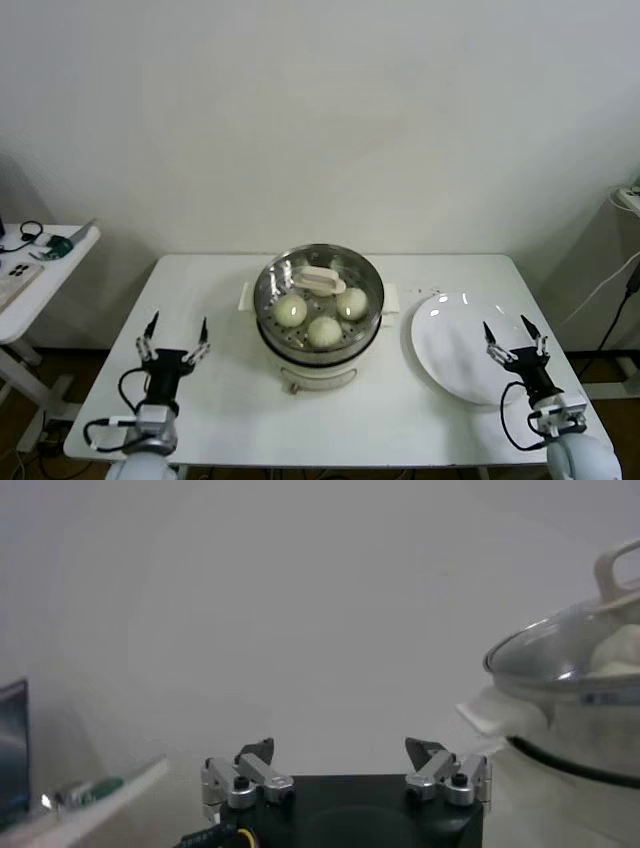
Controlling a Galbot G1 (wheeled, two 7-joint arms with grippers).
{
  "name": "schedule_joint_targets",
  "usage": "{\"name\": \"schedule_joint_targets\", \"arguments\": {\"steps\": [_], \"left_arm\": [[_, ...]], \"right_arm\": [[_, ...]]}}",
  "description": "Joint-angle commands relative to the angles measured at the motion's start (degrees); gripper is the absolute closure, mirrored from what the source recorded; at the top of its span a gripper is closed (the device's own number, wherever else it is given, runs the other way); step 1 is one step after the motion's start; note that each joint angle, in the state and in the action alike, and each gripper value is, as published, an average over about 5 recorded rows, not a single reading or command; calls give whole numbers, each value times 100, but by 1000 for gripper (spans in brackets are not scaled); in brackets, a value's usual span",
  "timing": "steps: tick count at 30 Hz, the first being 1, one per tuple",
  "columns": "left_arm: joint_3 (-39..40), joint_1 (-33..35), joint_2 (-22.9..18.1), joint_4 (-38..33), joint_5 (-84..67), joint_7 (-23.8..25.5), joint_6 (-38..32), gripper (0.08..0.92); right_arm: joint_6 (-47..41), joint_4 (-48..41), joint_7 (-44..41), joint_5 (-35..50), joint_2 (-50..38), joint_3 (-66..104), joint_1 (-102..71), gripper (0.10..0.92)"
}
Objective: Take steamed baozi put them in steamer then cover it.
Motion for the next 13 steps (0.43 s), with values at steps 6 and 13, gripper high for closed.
{"name": "schedule_joint_targets", "arguments": {"steps": [6,13], "left_arm": [[-282,206,-190,626,-902,144,-1238,177],[-259,209,-193,615,-902,140,-1214,177]], "right_arm": [[87,41,-42,99,57,45,-77,203],[92,88,-56,91,62,110,-111,203]]}}
